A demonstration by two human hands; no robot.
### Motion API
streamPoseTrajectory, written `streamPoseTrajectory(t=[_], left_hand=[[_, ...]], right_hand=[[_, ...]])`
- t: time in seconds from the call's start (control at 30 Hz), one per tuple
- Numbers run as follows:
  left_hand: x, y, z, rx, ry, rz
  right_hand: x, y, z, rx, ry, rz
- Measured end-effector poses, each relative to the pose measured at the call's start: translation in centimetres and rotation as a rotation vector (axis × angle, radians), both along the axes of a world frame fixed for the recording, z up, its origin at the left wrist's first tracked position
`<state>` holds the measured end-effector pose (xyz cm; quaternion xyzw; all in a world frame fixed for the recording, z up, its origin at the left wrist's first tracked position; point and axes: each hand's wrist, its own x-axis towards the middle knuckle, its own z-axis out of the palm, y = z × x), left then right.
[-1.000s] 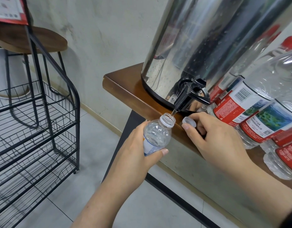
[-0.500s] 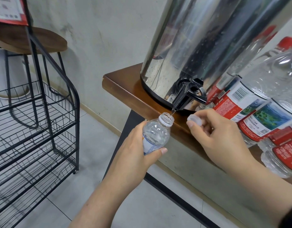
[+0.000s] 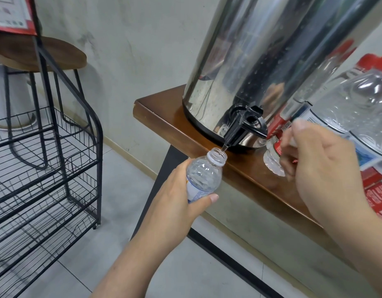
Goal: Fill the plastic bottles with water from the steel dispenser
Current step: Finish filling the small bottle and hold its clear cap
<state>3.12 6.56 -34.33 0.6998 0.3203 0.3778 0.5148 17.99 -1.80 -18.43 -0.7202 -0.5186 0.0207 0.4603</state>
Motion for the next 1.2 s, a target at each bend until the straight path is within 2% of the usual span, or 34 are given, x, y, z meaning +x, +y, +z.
streamPoseTrajectory(t=[0.17,0.3,0.53,1.0,1.2], left_hand=[[0.0,0.0,0.0,0.004,-0.004,0.002],[0.0,0.0,0.0,-0.002,0.000,-0.003],[0.0,0.1,0.0,-0.006,0.003,-0.013],[0.0,0.1,-0.1,0.011,0.011,0.001],[0.0,0.1,-0.1,0.024,0.009,0.006]], right_hand=[[-1.0,0.6,2.2,0.074,-0.134,0.083],[-1.9,1.1,3.5,-0.049,-0.331,0.164],[-2.4,1.5,4.7,-0.169,-0.541,0.300],[-2.4,1.9,4.8,-0.133,-0.832,0.327],[-2.3,2.1,4.8,-0.098,-0.894,0.349]])
